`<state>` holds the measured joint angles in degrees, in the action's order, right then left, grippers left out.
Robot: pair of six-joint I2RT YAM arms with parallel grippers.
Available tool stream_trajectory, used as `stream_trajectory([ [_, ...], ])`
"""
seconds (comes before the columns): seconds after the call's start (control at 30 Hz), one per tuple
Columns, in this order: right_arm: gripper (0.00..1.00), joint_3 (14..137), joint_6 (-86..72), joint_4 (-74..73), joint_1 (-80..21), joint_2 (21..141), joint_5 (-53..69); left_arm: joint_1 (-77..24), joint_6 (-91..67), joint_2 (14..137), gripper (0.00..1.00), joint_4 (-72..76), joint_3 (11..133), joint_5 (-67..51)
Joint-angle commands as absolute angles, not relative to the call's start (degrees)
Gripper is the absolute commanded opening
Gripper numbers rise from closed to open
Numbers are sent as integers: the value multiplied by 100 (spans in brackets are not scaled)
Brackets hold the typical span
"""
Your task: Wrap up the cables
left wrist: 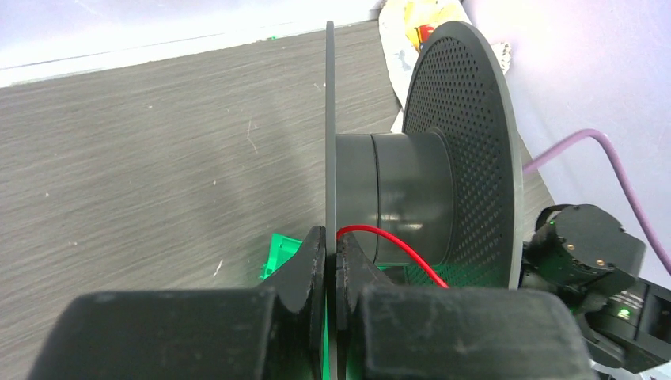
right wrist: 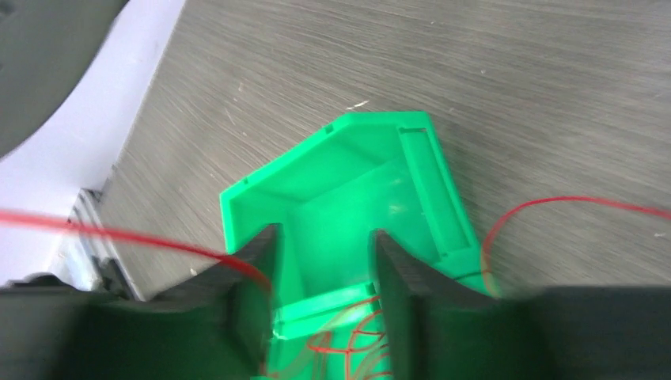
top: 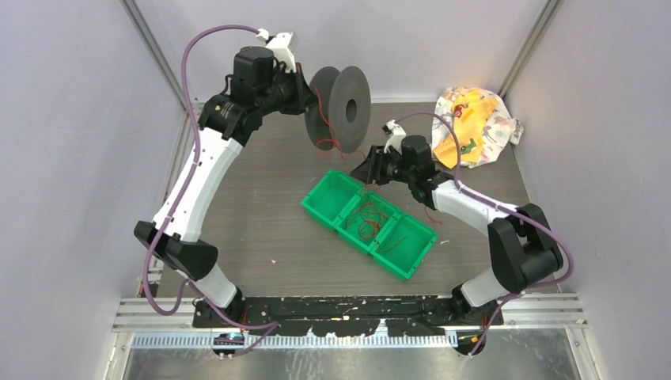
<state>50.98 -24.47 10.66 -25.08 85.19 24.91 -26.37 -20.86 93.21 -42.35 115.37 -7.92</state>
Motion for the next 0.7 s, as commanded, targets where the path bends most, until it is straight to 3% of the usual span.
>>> stream_trajectory([
  [0.0,28,5317,-2877,1958,-2677,8694,2191,-2610,-2295,9207,0,-4054,12030,-792],
  [0.03,14,5384,-2902,1824,-2674,8661,2090,-2610,-2234,9231,0,-4161,12100,-764],
  [0.1,1,5534,-2757,1371,-2680,8461,1822,-2610,-2074,9285,0,-4386,12189,-587],
  [0.43,1,6712,-1164,-1371,-2580,6601,117,-2498,-1211,9160,0,-4590,11619,-372],
  [0.67,1,8432,-555,-2059,-2437,6807,19,-2487,-596,9121,0,-4686,11004,-424],
])
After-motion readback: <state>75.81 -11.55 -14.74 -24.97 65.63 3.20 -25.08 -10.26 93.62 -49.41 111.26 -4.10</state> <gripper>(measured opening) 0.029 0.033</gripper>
